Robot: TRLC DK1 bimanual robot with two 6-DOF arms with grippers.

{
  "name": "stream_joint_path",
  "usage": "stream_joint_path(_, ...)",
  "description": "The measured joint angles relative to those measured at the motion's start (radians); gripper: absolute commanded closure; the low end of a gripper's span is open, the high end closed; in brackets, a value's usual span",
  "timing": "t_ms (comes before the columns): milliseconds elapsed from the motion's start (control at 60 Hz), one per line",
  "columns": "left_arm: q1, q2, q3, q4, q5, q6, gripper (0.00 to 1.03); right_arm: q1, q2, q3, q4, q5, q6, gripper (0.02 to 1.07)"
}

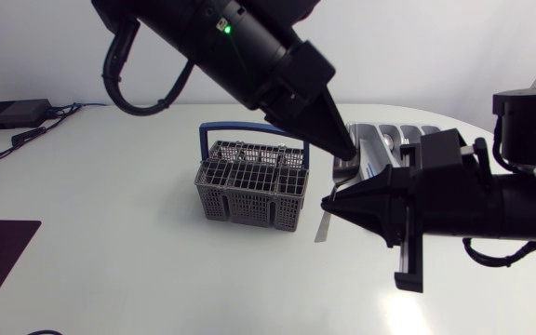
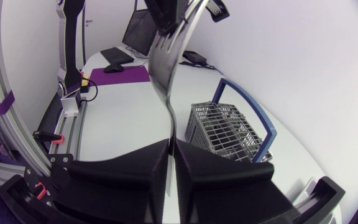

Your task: Unload the cutlery basket into the drawer organizer.

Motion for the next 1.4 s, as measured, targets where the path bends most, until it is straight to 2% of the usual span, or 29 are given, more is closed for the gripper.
stream_joint_path(67, 0.007, 0.001, 0.002, 0.001, 0.0, 0.007, 0.44, -0.005, 0.0, 0.003, -0.008, 0.012, 0.0, 1.01)
stream_joint_path(117, 0.015, 0.001, 0.005, 0.005, -0.006, 0.007, 0.32, -0.006, 0.0, 0.003, -0.015, 0.027, 0.0, 1.01)
stream_joint_path(183, 0.027, 0.001, 0.006, 0.039, -0.03, 0.006, 0.21, -0.013, 0.001, 0.002, -0.031, 0.044, 0.0, 1.01)
stream_joint_path(283, 0.041, -0.001, -0.002, 0.146, -0.084, -0.006, 0.14, -0.024, 0.002, 0.002, -0.044, 0.071, -0.001, 1.01)
stream_joint_path(483, 0.061, -0.064, -0.145, 0.365, -0.25, -0.064, 0.14, -0.043, 0.006, 0.002, -0.034, 0.152, 0.009, 1.01)
stream_joint_path(700, 0.061, -0.13, -0.254, 0.476, -0.37, -0.097, 0.13, -0.048, 0.028, 0.003, 0.0, 0.293, 0.048, 1.01)
stream_joint_path(1017, 0.054, -0.165, -0.336, 0.488, -0.426, -0.099, 0.13, -0.221, 0.204, 0.111, 0.011, 0.482, 0.106, 1.01)
stream_joint_path(1400, 0.027, -0.222, -0.398, 0.492, -0.525, -0.098, 0.13, -0.322, 0.549, 0.331, 0.016, 0.76, 0.21, 1.01)
